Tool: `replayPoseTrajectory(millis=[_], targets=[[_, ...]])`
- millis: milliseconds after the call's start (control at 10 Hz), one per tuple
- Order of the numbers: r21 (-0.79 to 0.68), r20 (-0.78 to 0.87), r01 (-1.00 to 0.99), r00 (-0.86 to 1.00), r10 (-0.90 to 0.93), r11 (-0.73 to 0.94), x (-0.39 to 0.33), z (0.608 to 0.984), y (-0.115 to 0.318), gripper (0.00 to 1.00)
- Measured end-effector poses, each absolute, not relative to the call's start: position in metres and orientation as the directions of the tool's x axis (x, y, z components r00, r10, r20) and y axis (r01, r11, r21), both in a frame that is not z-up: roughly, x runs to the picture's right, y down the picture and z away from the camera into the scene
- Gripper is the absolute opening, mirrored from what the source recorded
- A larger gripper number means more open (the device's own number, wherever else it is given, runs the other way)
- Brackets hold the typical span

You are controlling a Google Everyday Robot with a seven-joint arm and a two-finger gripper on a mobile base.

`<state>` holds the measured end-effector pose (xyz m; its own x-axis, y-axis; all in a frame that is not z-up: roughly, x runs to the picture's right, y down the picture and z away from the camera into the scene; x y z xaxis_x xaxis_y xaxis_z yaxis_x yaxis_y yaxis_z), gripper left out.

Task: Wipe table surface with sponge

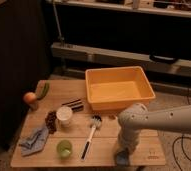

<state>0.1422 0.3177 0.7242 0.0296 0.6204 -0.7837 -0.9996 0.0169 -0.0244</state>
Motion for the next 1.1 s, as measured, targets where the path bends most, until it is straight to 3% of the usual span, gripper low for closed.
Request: replayPoseTrajectory(millis=[300,500,1100], targets=[[-0.071,-0.777,-0.996,0.091,0.623,0.057,0.106,0.72,0.32,0.14],[-0.078,-0.752,-0.994,0.106,0.651,0.072,0.091,0.722,0.29,0.14],[-0.014,-0.73,-0.998,0.054,0.682,0.064,0.097,0.78,0.22,0.14]])
